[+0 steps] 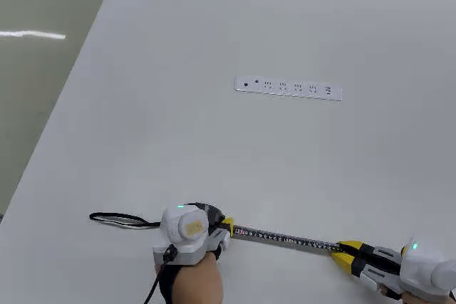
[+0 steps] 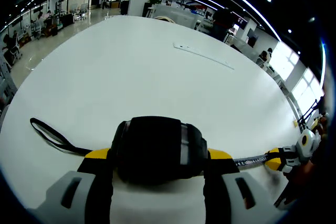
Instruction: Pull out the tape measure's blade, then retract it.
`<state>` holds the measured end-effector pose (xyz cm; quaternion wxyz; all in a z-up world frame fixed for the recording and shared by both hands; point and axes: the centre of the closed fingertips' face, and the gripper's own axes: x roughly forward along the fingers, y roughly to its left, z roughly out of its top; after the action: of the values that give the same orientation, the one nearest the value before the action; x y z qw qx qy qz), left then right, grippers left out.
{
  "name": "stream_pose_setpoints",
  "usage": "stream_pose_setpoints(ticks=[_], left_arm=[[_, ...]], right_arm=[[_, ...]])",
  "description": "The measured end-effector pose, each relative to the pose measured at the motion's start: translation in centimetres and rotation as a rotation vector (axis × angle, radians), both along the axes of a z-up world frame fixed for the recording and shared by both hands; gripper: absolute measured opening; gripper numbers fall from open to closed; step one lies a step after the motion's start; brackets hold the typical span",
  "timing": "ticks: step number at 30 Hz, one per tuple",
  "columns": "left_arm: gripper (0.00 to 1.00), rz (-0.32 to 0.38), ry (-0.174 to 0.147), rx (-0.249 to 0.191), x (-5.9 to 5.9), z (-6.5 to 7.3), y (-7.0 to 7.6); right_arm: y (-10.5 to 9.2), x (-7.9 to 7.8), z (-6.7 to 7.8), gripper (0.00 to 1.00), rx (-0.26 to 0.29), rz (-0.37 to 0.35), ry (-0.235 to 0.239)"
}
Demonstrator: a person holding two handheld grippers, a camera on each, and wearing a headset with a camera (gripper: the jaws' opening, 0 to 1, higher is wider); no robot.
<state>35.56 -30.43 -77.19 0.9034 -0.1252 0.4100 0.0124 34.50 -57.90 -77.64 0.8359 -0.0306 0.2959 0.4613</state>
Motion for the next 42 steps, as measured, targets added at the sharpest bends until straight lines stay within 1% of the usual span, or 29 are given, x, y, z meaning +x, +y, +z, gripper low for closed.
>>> stream_pose_setpoints(ticks=[2,3,5,7,9,11,15,18,24,25,27,31,36,37,38,42], left_arm=[[0.68,0.000,-0.001,0.000,0.01,0.00,0.03],[0.68,0.001,-0.001,0.000,0.01,0.00,0.04],[0.68,0.002,-0.002,0.001,0.02,0.01,0.05],[0.68,0.002,-0.003,0.001,0.02,0.00,0.04],[0.68,0.004,-0.003,0.000,0.02,0.00,0.03],[0.67,0.005,-0.003,0.000,0.03,-0.01,0.04],[0.67,0.005,-0.001,0.000,-0.02,0.01,0.04],[0.67,0.006,0.003,0.000,-0.05,-0.02,0.03],[0.67,0.012,0.005,-0.005,-0.07,0.00,0.00],[0.67,0.011,0.002,-0.004,-0.07,0.00,-0.01],[0.67,0.008,-0.004,-0.006,-0.07,0.02,-0.03],[0.67,0.008,-0.001,-0.004,0.01,-0.01,-0.01],[0.68,0.026,-0.009,-0.013,0.11,0.06,0.04],[0.68,0.036,-0.009,-0.020,0.16,0.10,0.06],[0.68,0.059,-0.013,-0.035,0.28,0.19,0.13],[0.69,0.077,-0.013,-0.041,0.39,0.17,0.15]], right_arm=[[0.04,0.00,0.03,0.10,-0.003,-0.011,-0.017],[-0.03,0.08,-0.05,0.10,0.002,-0.025,-0.018],[0.00,0.11,-0.05,0.10,-0.007,-0.027,-0.033],[-0.13,0.27,-0.10,0.10,-0.004,-0.037,-0.031],[-0.05,0.26,0.01,0.10,-0.009,-0.037,-0.035],[0.04,0.23,0.06,0.10,-0.027,-0.029,-0.047],[-0.23,0.35,-0.29,0.09,-0.033,-0.041,-0.053],[-0.09,0.33,-0.03,0.10,-0.037,-0.045,-0.054],[-0.20,0.34,-0.20,0.10,-0.061,-0.024,-0.062],[-0.05,0.31,0.02,0.10,-0.062,-0.022,-0.061],[-0.08,0.31,0.01,0.10,-0.062,-0.022,-0.060],[-0.17,0.38,-0.07,0.09,-0.056,-0.031,-0.059],[-0.18,0.45,-0.11,0.09,-0.059,-0.031,-0.060],[-0.19,0.45,-0.14,0.09,-0.057,-0.033,-0.058],[-0.20,0.44,-0.15,0.09,-0.056,-0.035,-0.058],[-0.12,0.43,0.05,0.09,-0.055,-0.039,-0.056]])
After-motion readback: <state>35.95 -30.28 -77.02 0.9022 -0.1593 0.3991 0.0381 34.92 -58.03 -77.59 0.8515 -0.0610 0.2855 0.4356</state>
